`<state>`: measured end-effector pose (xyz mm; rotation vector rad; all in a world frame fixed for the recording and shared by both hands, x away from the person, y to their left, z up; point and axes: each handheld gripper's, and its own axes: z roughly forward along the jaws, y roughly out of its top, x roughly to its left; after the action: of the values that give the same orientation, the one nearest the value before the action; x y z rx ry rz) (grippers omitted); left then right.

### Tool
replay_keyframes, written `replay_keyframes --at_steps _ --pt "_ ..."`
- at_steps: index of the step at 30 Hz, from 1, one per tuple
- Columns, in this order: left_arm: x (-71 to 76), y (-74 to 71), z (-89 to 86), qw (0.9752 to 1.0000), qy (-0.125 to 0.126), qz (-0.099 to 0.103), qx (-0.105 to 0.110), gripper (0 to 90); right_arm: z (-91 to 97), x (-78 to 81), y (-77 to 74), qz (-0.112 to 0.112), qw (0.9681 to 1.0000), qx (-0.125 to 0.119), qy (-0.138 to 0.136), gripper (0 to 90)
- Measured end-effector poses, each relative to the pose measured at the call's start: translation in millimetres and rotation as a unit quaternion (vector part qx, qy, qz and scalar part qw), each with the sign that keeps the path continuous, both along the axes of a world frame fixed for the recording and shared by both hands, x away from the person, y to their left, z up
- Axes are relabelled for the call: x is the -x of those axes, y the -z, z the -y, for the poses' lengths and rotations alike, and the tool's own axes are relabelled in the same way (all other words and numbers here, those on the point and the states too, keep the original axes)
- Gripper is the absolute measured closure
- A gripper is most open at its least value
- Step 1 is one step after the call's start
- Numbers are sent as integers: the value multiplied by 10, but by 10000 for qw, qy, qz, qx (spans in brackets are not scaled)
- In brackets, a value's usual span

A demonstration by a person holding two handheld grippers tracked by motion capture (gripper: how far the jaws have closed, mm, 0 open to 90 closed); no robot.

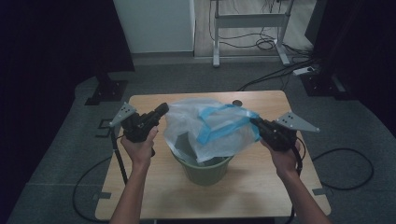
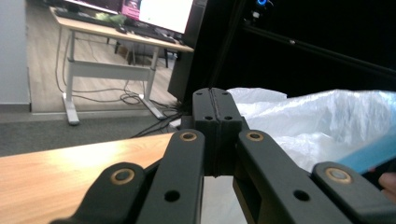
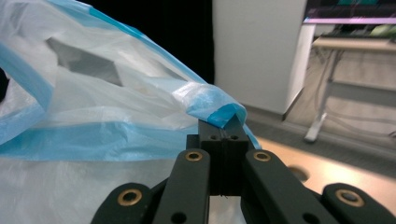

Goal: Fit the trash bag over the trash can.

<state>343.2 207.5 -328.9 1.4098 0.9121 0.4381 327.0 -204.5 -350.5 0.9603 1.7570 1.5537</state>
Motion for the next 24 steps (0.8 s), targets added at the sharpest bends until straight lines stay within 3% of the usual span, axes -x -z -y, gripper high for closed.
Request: replay_keyframes --at_steps 3,7,13,18,24 --pt "27 -44 -45 9999 -6 89 46 900 6 -42 -175 190 9997 -80 97 893" --pt "114 -23 -92 9999 11 104 40 900 1 35 -307 423 9990 -134 24 893" --pt "244 226 -206 9998 43 -171 80 900 40 232 -79 200 9996 -96 -195 893" --pt "370 392 -260 9995 104 -277 73 900 166 376 112 -72 9983 -353 -456 893" --pt "549 552 -313 9992 227 -313 103 900 253 619 260 -173 9955 -551 -747 893"
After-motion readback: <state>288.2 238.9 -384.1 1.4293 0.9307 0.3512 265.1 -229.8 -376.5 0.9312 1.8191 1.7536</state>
